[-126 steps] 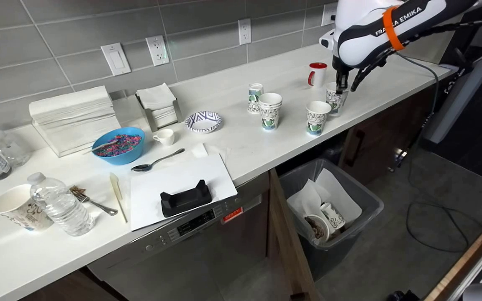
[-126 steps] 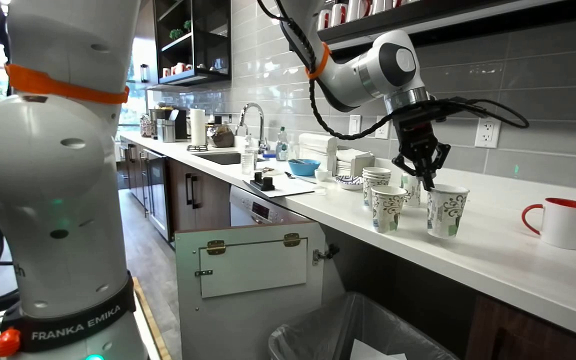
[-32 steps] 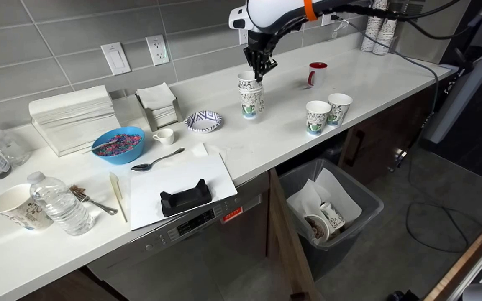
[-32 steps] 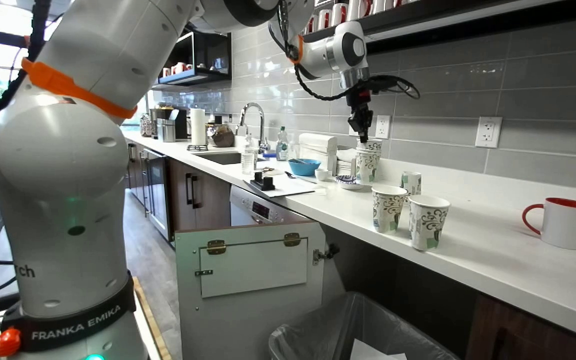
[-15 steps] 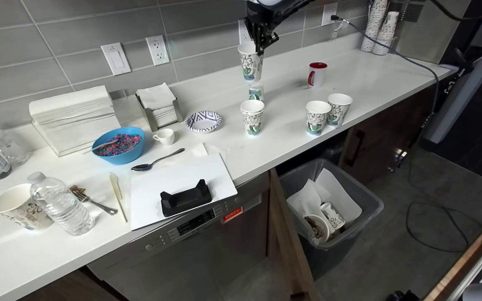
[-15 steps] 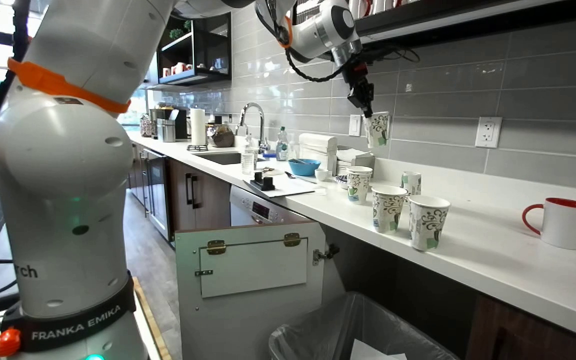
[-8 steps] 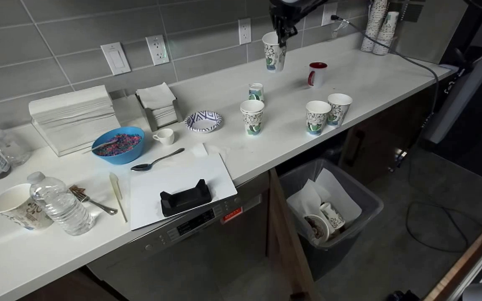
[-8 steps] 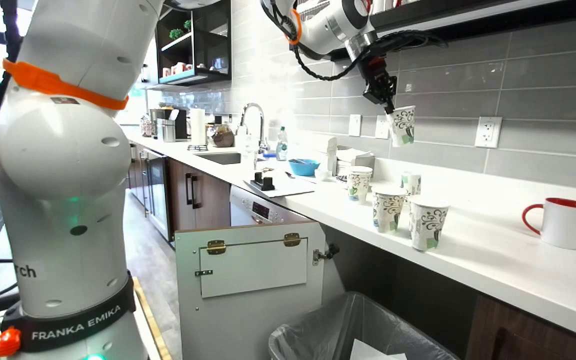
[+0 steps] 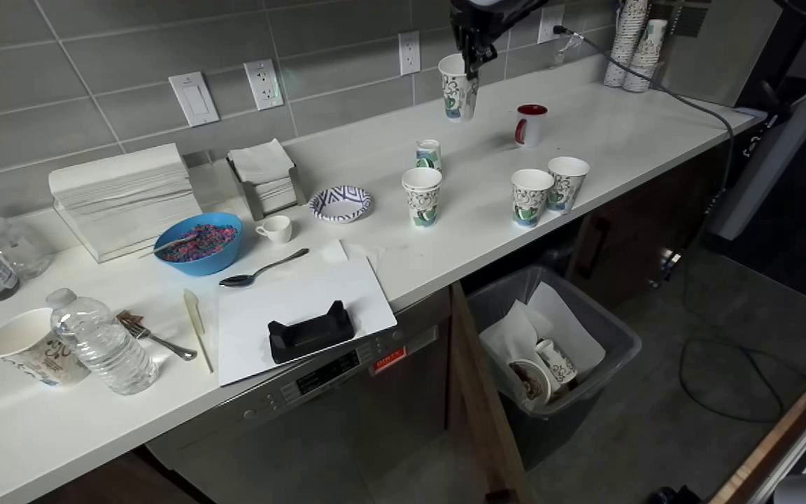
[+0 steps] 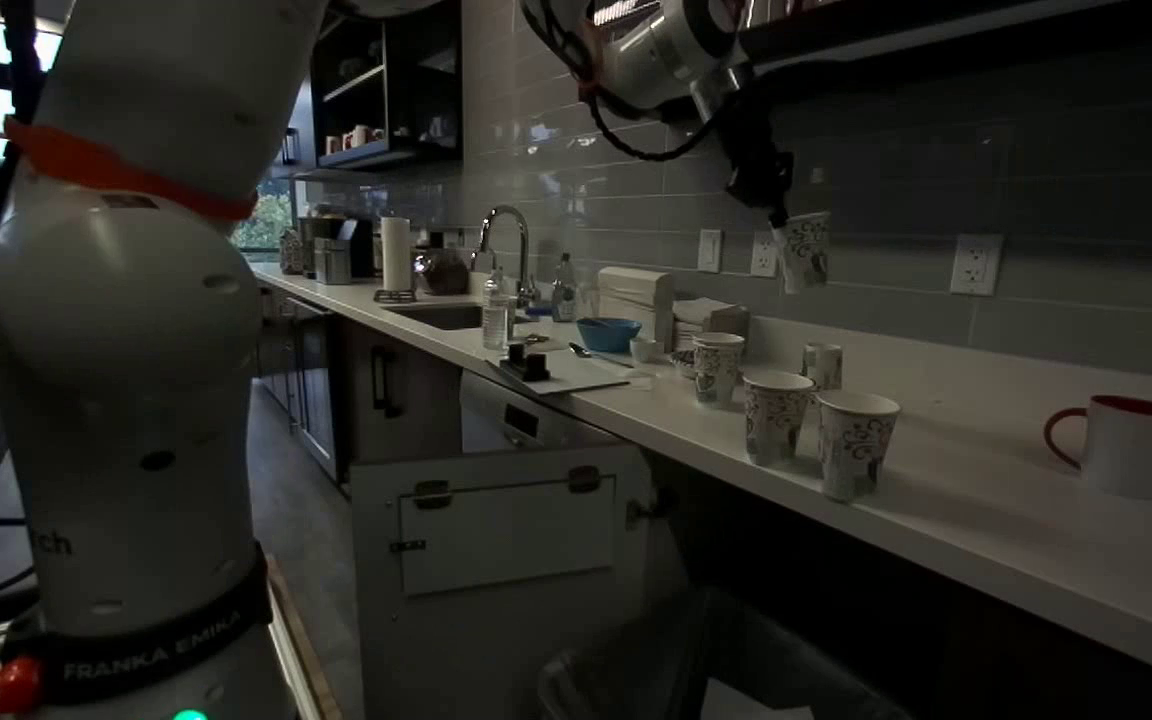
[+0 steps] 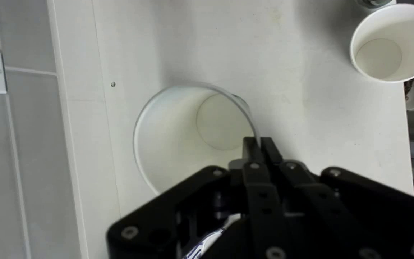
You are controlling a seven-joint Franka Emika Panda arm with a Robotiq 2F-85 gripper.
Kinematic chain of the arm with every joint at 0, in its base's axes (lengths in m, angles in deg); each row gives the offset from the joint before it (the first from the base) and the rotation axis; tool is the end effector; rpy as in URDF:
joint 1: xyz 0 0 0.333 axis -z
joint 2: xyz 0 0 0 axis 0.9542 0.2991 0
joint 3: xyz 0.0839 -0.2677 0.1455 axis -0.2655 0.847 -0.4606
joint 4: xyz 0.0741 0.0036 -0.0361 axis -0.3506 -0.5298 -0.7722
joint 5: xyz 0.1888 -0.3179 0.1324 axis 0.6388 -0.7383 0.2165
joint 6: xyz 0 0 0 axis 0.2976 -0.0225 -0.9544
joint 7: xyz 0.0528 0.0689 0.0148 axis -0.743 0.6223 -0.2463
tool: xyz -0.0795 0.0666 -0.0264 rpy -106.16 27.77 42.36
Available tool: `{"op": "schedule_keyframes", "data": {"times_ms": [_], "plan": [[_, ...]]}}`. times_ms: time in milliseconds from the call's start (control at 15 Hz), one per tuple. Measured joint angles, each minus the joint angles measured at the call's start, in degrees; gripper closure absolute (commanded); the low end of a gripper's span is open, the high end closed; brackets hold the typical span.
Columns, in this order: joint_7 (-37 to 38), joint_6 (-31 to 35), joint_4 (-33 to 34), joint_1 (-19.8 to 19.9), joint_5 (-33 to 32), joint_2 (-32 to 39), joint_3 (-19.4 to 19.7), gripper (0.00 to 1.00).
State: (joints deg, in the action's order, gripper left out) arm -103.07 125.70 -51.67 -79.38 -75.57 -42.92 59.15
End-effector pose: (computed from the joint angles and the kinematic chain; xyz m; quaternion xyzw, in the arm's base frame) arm 0.6911 0.0709 0.5643 0.7387 0.6209 0.0416 0.2590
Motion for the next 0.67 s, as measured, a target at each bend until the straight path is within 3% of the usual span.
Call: {"op": "schedule_keyframes", "data": {"times_ms": [267,667], "plan": [[0.69,-0.05,0.03,0.03,0.00,0.03,0.03,0.99],[15.23,-1.93,-0.06,1.58,1.92,2.29,0.47,0.99]]}}
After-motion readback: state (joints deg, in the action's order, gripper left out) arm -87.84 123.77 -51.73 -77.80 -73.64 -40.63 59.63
